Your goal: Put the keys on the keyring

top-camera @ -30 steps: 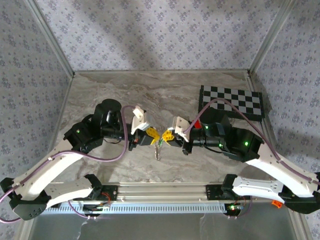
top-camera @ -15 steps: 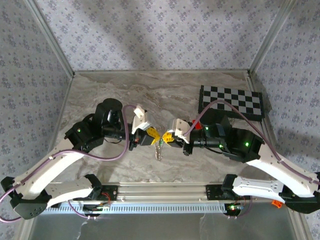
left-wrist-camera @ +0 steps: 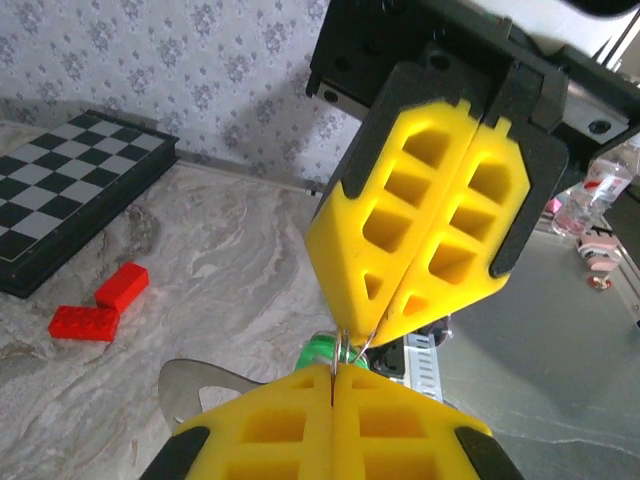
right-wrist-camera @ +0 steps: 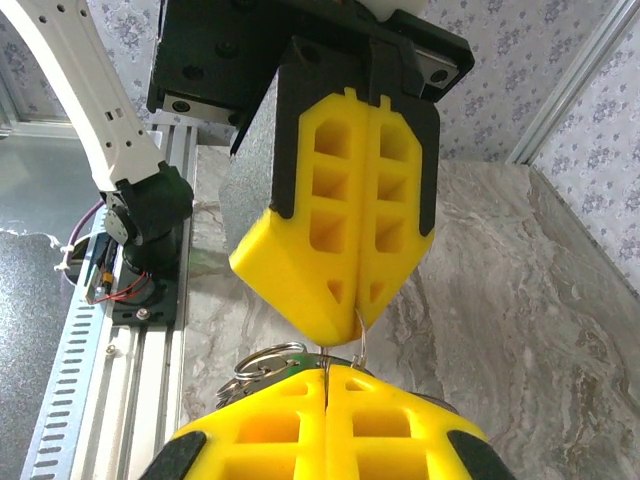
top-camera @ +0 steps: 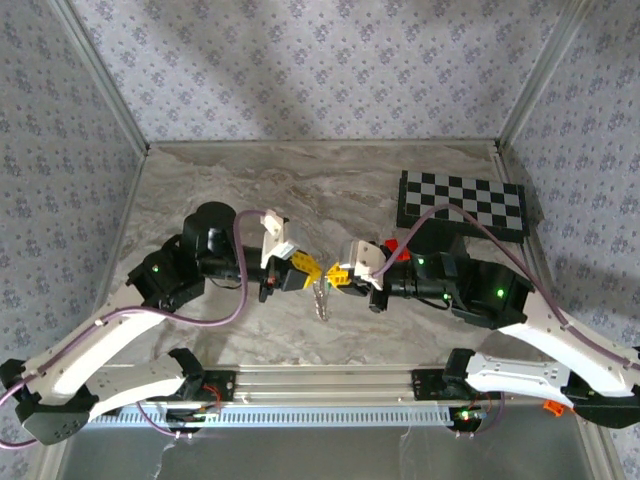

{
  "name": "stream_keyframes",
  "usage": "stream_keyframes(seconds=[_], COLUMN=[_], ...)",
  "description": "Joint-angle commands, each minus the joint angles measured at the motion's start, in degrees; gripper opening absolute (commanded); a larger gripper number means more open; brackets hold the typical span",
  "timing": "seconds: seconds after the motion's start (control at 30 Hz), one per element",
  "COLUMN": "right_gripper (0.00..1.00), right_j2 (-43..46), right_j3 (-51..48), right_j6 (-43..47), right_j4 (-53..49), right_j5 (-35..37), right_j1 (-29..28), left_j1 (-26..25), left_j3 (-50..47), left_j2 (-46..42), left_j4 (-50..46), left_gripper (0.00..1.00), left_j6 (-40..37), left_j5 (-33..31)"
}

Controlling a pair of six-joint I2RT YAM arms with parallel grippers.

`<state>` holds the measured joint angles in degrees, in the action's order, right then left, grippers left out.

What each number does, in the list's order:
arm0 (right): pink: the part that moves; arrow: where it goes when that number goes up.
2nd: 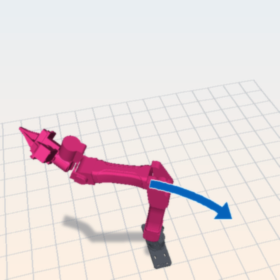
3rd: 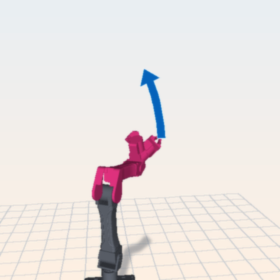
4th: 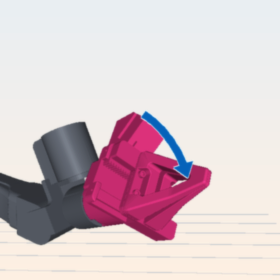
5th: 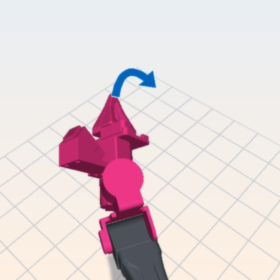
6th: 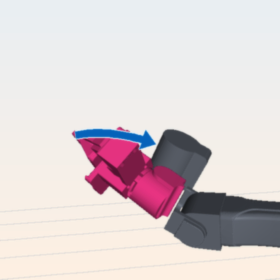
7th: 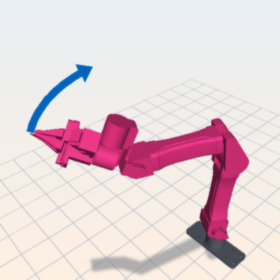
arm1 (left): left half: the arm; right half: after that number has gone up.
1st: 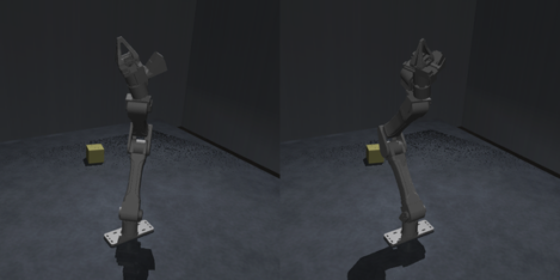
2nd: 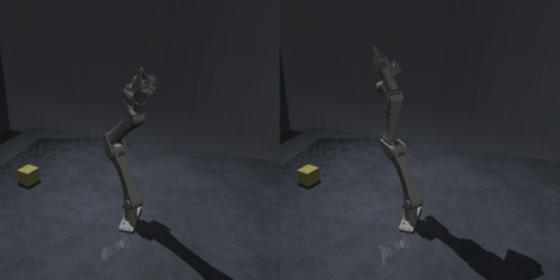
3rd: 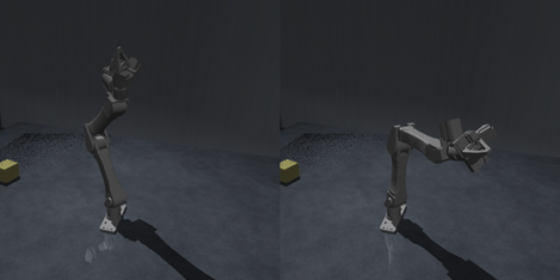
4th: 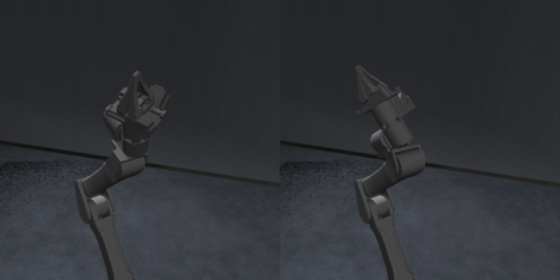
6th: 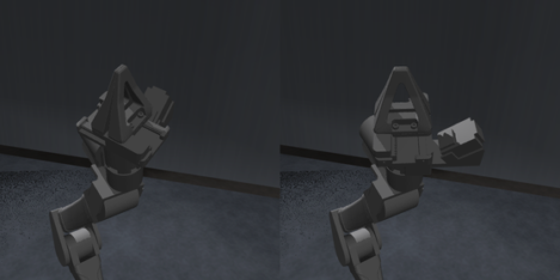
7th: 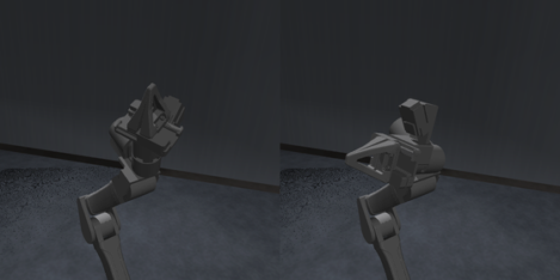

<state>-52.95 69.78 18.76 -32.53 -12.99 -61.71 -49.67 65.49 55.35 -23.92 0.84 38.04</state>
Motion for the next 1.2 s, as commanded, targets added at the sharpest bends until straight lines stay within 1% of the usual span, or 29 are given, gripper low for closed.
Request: stream_keyframes(seconds=[0.0, 0.23, 0.27, 0.43, 0.5, 0.53, 0.6, 0.73, 0.87, 1.03, 1.17], right_gripper=[0.0, 0.0, 0.01, 0.18, 0.22, 0.23, 0.26, 0.27, 0.27, 0.27, 0.27], right_j2=[0.7, 1.3, 1.5, 2.7, 3.0, 3.3, 3.8, 5.7, 8.5, 8.5, 7.9], right_j3=[-0.4, -1.0, -1.0, -1.0, -1.0, -2.9, -3.3, -3.6, -4.6, -3.3, -2.7], right_j6=[1.1, 1.8, 1.8, 1.3, 0.9, 0.6, -0.1, -2.1, -5.8, -9.7, -11.3], right_j4=[-0.2, 0.4, 0.8, 2.2, 2.5, 2.6, 2.9, 4.5, 6.8, 8.3, 10.6], right_j5=[-0.6, 2.0, 2.3, 3.9, 4.4, 4.6, 4.9, 6.4, 6.5, -0.1, -2.0], right_j1=[-1.1, -2.1, -2.2, -2.8, -3.2, -3.4, -3.6, -3.7, -2.9, -0.5, 0.1], left_j1=[-0.1, -0.1, -0.2, -0.1, -0.1, -0.1, -0.1, -0.1, -0.1, -0.2, -0.5], left_j3=[0.3, -1.1, -1.4, -2.0, -2.5, -3.0, -3.6, -5.2, -6.4, -5.0, -5.0], left_j2=[-1.3, -2.4, -2.4, -2.5, -2.9, -3.1, -3.6, -4.8, -6.3, -5.3, -5.6], left_j4=[6.0, 8.7, 9.1, 9.9, 10.4, 11.0, 12.2, 14.9, 18.7, 19.9, 21.4], left_gripper=[0.0, 0.0, 0.0, 0.0, 0.0, 0.0, 0.0, 0.0, 0.0, 0.0, 0.0], left_j6=[1.6, 3.2, 3.4, 3.9, 3.7, 3.8, 4.1, 4.0, 3.6, 4.0, 4.4], left_j5=[-1.6, -2.6, -2.7, -4.7, -5.8, -6.3, -7.0, -6.9, -5.0, 0.5, 2.3])
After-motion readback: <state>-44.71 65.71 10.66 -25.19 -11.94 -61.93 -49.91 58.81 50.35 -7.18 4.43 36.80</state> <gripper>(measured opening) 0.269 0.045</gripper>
